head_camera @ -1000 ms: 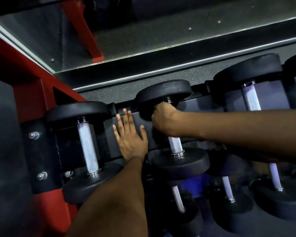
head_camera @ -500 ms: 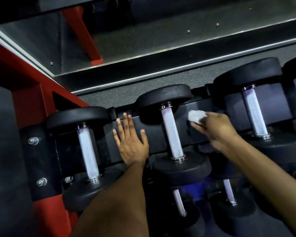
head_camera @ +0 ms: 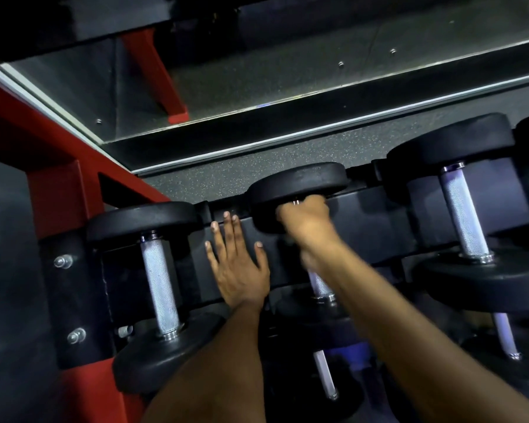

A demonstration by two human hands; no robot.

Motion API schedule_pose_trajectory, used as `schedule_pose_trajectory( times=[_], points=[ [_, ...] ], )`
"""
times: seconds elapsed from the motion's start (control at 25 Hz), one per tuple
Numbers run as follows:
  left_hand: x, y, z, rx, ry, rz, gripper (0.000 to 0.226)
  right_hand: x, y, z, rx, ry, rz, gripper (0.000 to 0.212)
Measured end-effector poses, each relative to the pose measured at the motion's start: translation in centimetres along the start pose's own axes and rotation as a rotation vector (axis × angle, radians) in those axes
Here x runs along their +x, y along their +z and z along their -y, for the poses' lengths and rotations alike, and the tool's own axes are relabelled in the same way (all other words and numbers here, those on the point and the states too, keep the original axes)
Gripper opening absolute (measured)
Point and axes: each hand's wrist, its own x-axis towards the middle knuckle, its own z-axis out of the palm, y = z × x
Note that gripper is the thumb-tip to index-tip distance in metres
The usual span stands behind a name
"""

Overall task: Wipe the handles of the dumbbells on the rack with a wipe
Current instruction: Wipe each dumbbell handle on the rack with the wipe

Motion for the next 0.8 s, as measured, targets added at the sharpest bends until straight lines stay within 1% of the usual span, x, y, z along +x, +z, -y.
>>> schedule_pose_trajectory(
  times=[0.04,0.08,0.12,0.16,0.2,0.24,0.28,0.32,0.36,0.4,0.48,0.52,0.56,0.6,0.64,0.68,0.72,0.76,0.8],
  points=[
    [0.0,0.0,0.0,0.003,-0.001,-0.004,0.065,-0.3,0.6,-0.7,-0.158,-0.008,-0.024,0.062],
    [0.1,0.0,0.0,0.003,-0.002,-0.005,0.065,-0.4,0.8,-1.2,-0.239,-0.039,-0.001,0.059],
    [0.0,0.0,-0.1,0.002,-0.002,-0.005,0.065,-0.3,0.2,-1.1,-0.183,-0.053,0.038,0.039],
    [0.0,0.0,-0.1,0.003,-0.003,-0.005,0.065,0.7,-1.0,-0.7,-0.018,0.016,0.156,0.015],
    [0.0,0.0,-0.1,0.008,-0.004,-0.007,0.065,1.8,-2.6,-0.5,0.123,0.094,0.366,0.011],
    [0.0,0.0,-0.1,0.014,-0.005,-0.009,0.066,2.7,-3.7,-0.3,0.221,0.18,0.521,0.017],
    [0.0,0.0,-0.1,0.018,-0.007,-0.009,0.066,3.2,-4.4,-0.1,0.3,0.241,0.609,0.02],
    [0.0,0.0,-0.1,0.019,-0.005,-0.007,0.066,3.4,-4.5,-0.3,0.304,0.244,0.604,0.02],
    [0.0,0.0,-0.1,0.02,-0.002,-0.007,0.066,3.3,-4.0,-0.5,0.295,0.224,0.555,0.018],
    [0.0,-0.1,-0.2,0.024,-0.001,-0.01,0.066,2.8,-3.2,-0.6,0.275,0.171,0.436,0.017],
    [0.1,-0.1,-0.2,0.026,-0.006,-0.015,0.066,2.0,-1.9,-1.3,0.206,0.048,0.093,0.019],
    [0.1,-0.1,-0.2,0.022,-0.002,-0.01,0.066,1.4,-2.3,-1.4,0.096,-0.009,-0.051,0.022],
    [0.0,-0.1,-0.2,0.022,0.006,-0.012,0.066,1.0,-3.1,-1.6,-0.047,-0.08,-0.156,0.025],
    [0.1,0.0,-0.2,0.026,0.007,-0.018,0.066,0.6,-4.2,-1.8,-0.155,-0.17,-0.216,0.024],
    [0.2,0.0,-0.2,0.029,0.0,-0.022,0.066,0.0,-5.1,-2.1,-0.213,-0.291,-0.222,0.017],
    [0.2,0.1,-0.1,0.028,-0.005,-0.018,0.065,-1.3,-5.7,-1.9,-0.247,-0.425,-0.163,0.008],
    [0.1,0.0,0.0,0.023,-0.002,-0.007,0.065,-2.3,-5.7,-2.0,-0.313,-0.61,-0.074,0.01],
    [0.0,-0.1,0.0,0.027,0.006,-0.008,0.065,-3.1,-5.2,-1.8,-0.43,-0.868,0.009,0.019],
    [0.0,-0.1,-0.1,0.033,0.008,-0.017,0.065,-3.1,-4.7,-1.6,-0.595,-1.165,0.092,0.027]
  ],
)
